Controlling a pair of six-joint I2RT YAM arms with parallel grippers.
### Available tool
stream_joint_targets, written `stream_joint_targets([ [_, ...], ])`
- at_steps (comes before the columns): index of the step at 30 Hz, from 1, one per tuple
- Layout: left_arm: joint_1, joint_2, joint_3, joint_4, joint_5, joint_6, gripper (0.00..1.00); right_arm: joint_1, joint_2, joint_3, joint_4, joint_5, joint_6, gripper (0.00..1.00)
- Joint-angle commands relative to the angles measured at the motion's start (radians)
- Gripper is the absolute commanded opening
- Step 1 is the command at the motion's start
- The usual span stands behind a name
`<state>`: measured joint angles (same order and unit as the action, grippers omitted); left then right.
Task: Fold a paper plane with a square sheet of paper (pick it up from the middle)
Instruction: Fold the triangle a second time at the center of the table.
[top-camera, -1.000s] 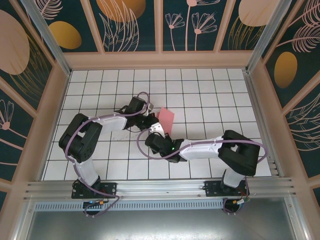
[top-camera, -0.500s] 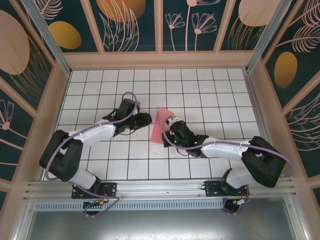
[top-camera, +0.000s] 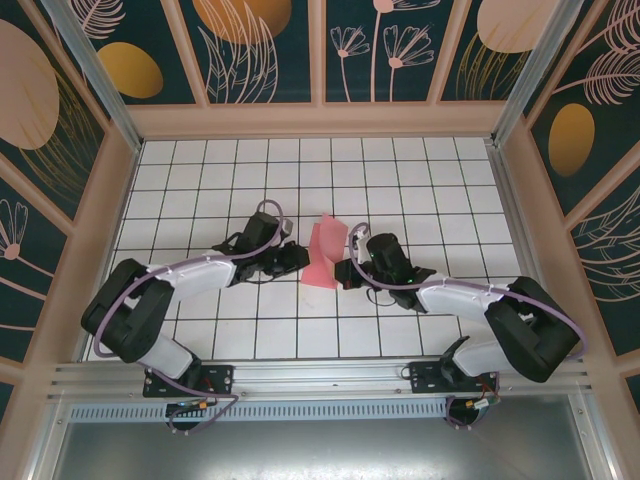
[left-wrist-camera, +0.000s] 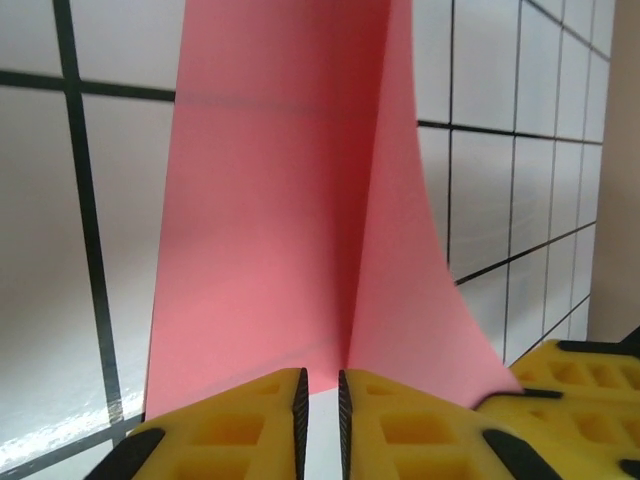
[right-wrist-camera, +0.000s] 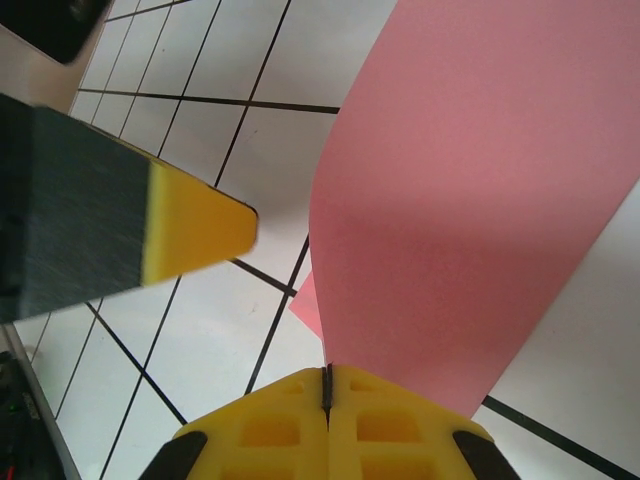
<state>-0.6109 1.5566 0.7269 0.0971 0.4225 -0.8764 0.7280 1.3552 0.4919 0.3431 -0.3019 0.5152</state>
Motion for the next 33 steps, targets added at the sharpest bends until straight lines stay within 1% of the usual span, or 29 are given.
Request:
stream_joint_targets([
  [1,-0.017,0.037,0.031,0.029,0.023,0.003,0.18,-0.023,0.002,-0.012,0.056,-0.072,0.016,0.00],
  [11,-0.041,0.129,0.057,0.009,0.006,0.008,0.15,-0.070,0.050,0.018,0.021,-0.084,0.010,0.00],
  [18,-0.052,0.150,0.053,0.011,0.003,0.007,0.14,-0.089,0.075,0.030,0.000,-0.088,0.004,0.00],
  [21,-0.052,0.151,0.057,-0.021,-0.019,0.013,0.13,-0.093,0.079,0.032,0.004,-0.086,0.005,0.00],
  [24,-0.053,0.152,0.061,-0.069,-0.071,0.037,0.12,-0.091,0.088,0.039,-0.001,-0.087,-0.001,0.00],
  [28,-0.052,0.203,0.072,-0.113,-0.104,0.057,0.09,-0.096,0.115,0.058,-0.008,-0.089,-0.009,0.00],
  [31,-0.053,0.185,0.057,-0.119,-0.158,0.052,0.08,-0.096,0.137,0.079,-0.023,-0.082,-0.017,0.00],
  [33,-0.052,0.184,0.061,-0.134,-0.167,0.062,0.08,-0.096,0.149,0.093,-0.039,-0.073,-0.027,0.00],
])
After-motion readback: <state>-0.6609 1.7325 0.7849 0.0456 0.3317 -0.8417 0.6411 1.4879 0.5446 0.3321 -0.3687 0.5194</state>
